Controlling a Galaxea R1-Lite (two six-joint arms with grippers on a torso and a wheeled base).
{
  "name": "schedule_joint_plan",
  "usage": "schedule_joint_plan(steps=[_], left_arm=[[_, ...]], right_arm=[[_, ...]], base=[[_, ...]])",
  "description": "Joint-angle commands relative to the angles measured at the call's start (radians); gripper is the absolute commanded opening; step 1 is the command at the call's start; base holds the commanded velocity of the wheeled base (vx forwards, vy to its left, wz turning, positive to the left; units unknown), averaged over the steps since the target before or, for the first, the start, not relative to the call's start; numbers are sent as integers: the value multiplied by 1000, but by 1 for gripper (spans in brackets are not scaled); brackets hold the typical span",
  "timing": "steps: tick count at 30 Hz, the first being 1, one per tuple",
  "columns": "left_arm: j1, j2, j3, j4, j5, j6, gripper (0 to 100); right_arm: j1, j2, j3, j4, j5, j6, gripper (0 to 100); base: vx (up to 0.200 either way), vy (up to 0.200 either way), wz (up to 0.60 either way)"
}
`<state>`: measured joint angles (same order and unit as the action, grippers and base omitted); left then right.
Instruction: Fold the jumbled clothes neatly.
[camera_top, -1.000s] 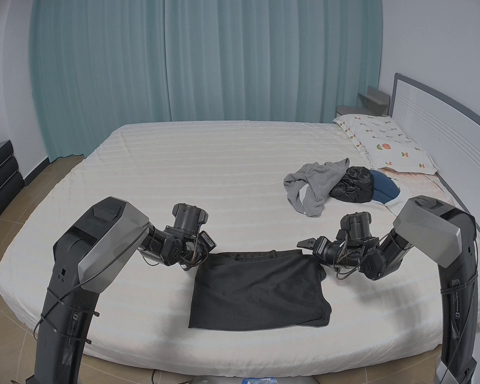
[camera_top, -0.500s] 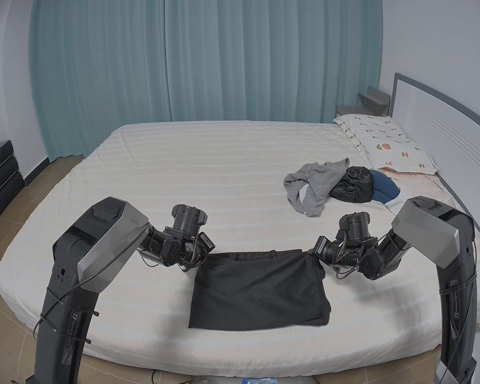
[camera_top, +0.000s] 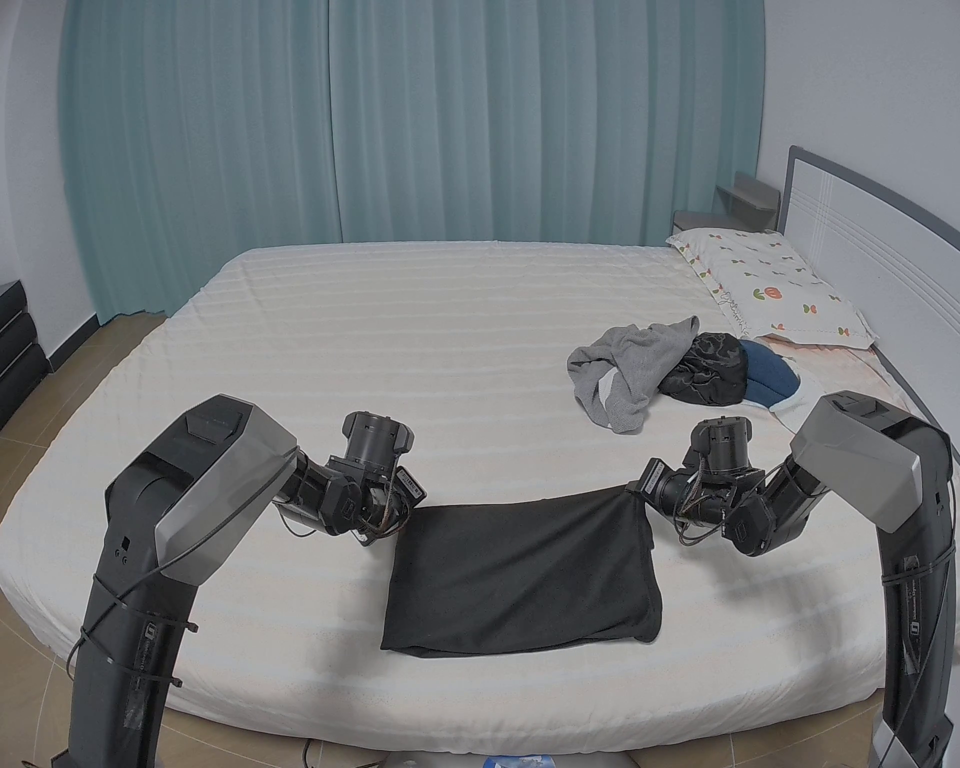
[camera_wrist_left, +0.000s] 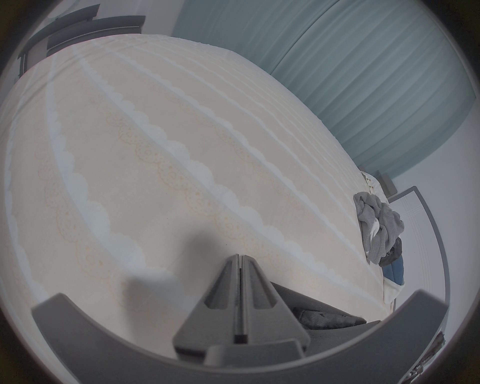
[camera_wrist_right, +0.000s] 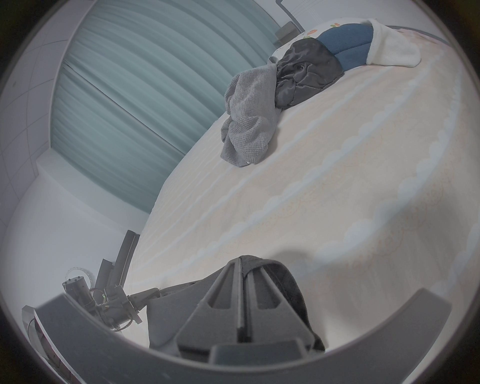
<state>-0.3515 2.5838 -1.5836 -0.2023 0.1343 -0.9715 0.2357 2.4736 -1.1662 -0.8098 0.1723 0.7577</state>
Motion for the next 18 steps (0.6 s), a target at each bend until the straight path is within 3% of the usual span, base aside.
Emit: schedule_joint_plan(steps=[1,8,9,15,18], left_arm=[[0,1,1,0,1,0,0],[0,-4,2,4,-4,-3,0],[0,-5,2,4,-5,-3,100],[2,-7,1,8,-10,-16,100],[12,-22,2,6,-16,-50,100]], right_arm=[[2,5,-6,1,3,0,0],[7,7,-17,14,15,-4,0],[10,7,-15,14,15,-4,100],[0,-13,14,12,13,-4,100],[-12,-87,114,4,16,-4,100]], base=[[0,0,0],[0,0,0],[0,0,0],[0,0,0],[0,0,0]])
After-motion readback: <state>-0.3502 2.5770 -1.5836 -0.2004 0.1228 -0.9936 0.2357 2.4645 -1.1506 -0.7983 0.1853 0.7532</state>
